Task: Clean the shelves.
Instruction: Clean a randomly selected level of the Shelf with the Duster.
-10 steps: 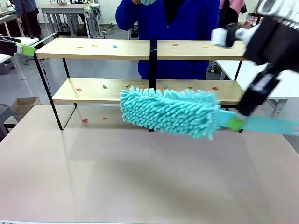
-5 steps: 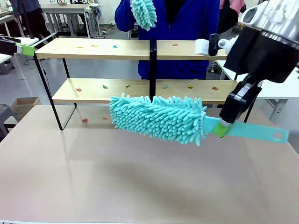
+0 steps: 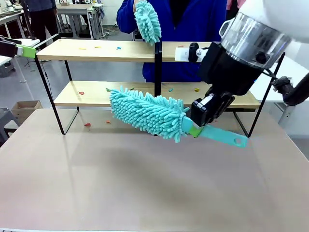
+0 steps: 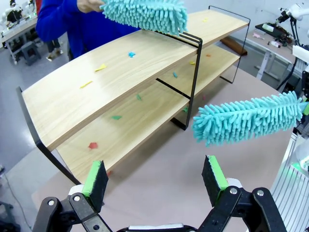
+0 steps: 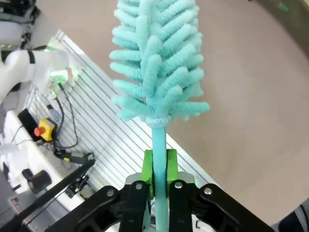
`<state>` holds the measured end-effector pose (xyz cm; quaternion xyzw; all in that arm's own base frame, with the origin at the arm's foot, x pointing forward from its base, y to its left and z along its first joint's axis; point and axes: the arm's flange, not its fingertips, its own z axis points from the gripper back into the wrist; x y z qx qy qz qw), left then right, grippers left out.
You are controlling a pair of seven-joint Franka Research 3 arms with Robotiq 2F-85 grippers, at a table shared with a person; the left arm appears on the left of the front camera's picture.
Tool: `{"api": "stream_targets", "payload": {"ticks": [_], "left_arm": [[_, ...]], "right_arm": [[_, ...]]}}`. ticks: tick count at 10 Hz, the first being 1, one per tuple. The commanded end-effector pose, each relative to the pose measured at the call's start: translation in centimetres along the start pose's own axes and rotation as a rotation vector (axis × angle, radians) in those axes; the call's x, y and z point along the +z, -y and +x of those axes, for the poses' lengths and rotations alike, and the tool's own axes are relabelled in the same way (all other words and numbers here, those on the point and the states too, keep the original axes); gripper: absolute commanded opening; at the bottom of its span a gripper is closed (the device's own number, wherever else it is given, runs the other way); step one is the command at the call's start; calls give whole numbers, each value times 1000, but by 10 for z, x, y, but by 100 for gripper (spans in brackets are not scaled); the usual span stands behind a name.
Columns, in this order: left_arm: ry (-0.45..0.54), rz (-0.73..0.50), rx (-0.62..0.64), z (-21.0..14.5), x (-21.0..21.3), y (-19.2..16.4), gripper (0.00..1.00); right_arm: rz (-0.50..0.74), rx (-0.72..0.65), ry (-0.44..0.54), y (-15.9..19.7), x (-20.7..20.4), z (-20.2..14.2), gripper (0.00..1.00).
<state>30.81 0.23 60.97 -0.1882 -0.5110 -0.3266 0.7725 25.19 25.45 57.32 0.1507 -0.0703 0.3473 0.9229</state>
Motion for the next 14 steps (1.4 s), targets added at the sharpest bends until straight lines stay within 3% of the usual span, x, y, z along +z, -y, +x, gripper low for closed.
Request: {"api": "stream_targets", "payload": {"ticks": [1,6,8,11,14], "left_arm": [[-4,12,9,-6,-1,6,100],[-4,12,9,-6,-1,6,100],[-4,12,9,-6,-1,6,100],[-4,12,9,-6,-1,6,100],[-4,12,9,-6,-1,6,100]], "right_arm": [[126,48,4,22,52,-53,13],[129,81,-56,45,123,-172,13],[141,80,47,54,132,-195,13],[74,61,25,43,111,-152,13],[-80,22,-9,9,51,-52,13]]}}
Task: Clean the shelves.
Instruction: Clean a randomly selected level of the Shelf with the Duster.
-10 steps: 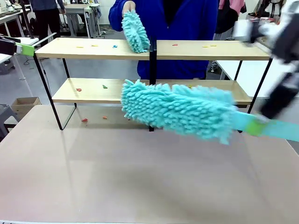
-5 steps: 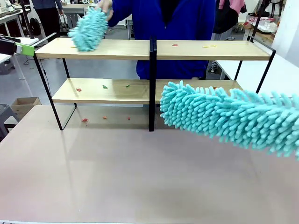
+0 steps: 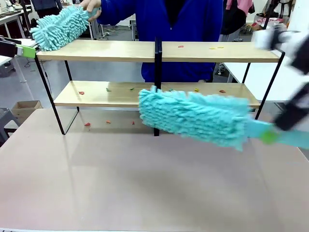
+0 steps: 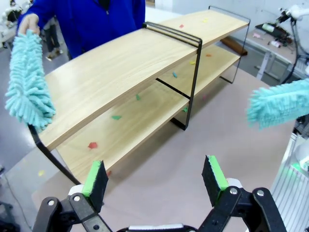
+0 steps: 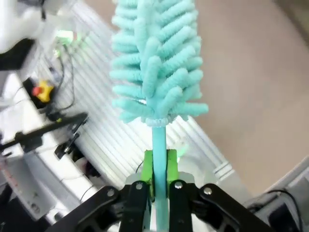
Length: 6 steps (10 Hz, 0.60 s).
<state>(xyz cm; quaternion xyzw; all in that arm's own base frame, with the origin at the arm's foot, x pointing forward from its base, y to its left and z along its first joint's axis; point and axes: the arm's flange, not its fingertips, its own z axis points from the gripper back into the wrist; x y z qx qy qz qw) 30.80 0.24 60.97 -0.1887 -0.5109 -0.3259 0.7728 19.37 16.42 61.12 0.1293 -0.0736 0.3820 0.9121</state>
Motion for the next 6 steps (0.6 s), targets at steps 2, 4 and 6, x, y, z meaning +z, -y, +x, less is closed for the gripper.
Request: {"api": "stream_targets", "payload": {"ticks": [2,4,6], "left_arm": [[-4,12,7,-6,-1,6,100],[-4,12,7,-6,-1,6,100],[-4,12,7,-6,-1,6,100]], "right_arm": [[-87,-155,50,-23,-66,101,13],[-61,-57,-21,-39,-72,113,13],[-84,-113,47,-30,-82,98,13]]}}
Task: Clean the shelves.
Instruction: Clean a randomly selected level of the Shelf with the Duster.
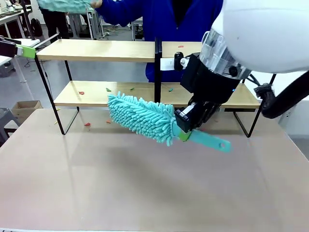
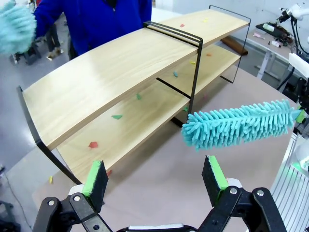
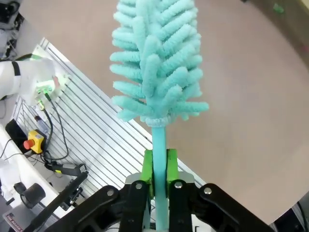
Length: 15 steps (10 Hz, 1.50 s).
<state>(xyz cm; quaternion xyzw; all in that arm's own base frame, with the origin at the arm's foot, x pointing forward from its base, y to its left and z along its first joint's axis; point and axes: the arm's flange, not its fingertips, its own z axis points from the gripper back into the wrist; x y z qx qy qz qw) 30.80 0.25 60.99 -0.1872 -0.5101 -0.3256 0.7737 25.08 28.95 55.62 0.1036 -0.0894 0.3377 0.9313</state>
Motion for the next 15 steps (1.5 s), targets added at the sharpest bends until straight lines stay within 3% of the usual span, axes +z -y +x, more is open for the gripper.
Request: {"api": "stream_targets", "payload": {"ticks": [1,4,6,10,15], "left_arm": [[-1,9,8,-6,-1,6,100],[-1,9,8,-6,-1,6,100],[-1,9,8,-6,-1,6,100],[-1,9,8,-6,-1,6,100],[-1,9,8,-6,-1,6,100]], "right_arm": [[0,-2,-3,-4,-4,4,13],[-29,-82,117,-15,-35,66,13],[-96,-167,110,-22,-52,100,13],[-133,-282,249,-18,-49,116,13],[-213,-441,309,0,-68,147,13]]}}
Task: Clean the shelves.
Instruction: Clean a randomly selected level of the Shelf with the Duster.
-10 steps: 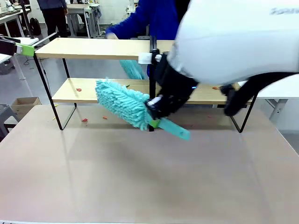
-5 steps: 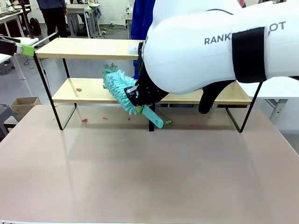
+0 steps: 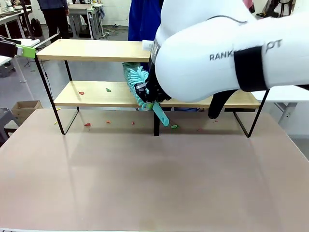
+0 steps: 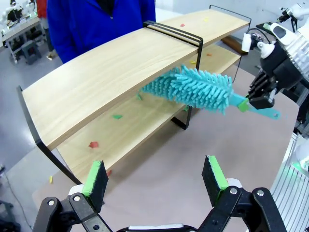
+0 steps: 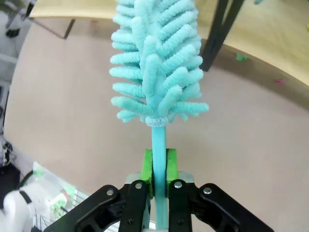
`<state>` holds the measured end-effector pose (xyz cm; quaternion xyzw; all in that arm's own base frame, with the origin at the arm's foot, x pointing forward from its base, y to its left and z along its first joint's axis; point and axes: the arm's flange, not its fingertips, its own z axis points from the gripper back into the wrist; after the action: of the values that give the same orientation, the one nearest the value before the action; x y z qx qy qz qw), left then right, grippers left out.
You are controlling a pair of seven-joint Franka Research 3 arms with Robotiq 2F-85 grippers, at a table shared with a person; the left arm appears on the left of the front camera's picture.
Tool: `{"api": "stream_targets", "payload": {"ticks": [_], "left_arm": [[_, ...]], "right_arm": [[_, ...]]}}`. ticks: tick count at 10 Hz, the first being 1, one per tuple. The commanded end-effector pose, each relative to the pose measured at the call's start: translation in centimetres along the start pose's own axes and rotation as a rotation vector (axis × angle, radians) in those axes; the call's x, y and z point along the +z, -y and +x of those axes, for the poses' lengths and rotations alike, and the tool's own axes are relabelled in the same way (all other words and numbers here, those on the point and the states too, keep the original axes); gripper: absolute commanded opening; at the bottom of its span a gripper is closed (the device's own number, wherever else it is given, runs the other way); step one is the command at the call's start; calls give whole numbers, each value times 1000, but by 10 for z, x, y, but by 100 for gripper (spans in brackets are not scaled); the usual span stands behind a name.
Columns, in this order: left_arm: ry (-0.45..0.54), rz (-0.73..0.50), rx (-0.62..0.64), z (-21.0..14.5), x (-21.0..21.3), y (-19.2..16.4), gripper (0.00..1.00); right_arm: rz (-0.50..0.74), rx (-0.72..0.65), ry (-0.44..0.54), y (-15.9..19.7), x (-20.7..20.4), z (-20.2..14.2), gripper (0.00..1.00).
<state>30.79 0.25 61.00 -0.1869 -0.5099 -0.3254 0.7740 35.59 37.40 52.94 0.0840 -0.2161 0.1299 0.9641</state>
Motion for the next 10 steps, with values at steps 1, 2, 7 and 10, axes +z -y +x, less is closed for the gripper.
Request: {"api": "stream_targets", "payload": {"ticks": [1,2,7,10], "left_arm": [[0,9,7,-6,-1,6,100],[0,9,7,-6,-1,6,100],[0,9,7,-6,-1,6,100],[0,9,7,-6,-1,6,100]], "right_arm": [[-45,-79,30,-19,-22,21,13],[-50,-93,13,-22,-34,28,13],[-53,-70,-91,-52,-75,47,13],[66,37,-168,-69,-79,49,13]]}}
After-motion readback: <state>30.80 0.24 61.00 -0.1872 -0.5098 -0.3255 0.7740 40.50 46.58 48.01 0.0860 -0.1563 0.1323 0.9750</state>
